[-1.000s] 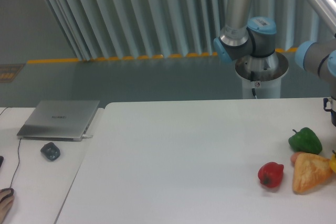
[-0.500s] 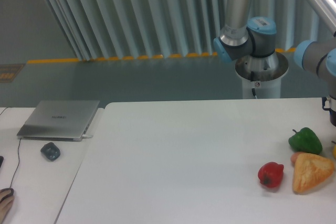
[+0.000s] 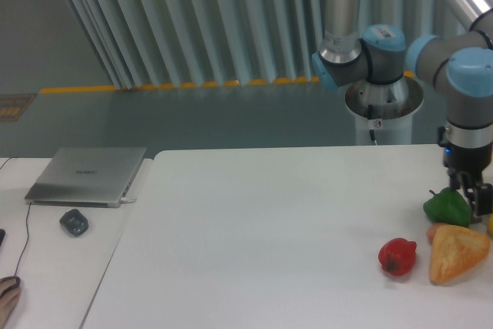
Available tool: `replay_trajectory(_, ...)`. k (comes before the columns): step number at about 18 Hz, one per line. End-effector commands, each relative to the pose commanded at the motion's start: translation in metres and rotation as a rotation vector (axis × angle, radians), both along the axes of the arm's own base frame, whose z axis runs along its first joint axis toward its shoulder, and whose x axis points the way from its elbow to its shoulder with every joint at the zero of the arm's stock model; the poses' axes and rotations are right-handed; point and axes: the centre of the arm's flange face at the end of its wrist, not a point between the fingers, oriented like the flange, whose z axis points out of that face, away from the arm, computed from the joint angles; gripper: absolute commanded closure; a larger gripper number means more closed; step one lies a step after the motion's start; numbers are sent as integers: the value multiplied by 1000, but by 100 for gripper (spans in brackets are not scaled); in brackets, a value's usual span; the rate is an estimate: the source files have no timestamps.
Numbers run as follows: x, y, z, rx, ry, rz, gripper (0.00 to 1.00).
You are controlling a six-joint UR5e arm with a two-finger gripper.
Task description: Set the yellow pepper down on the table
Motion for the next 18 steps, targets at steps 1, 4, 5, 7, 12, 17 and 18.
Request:
replay_trajectory(1,0,0,4,-6,-7,-8,0)
replay_trajectory(4,3,7,15,1,5,-41,0)
replay_trajectory(5,4,10,19,5,11,-52,0)
replay_trajectory(7,5,12,18,3,12,-57,0)
replay_trajectory(12,5,17,9,-19,12,-146,0)
replay_trajectory(17,2,15,12,-28,22,-159,0)
replay_trajectory(18,2,15,12,-28,22,-159,0)
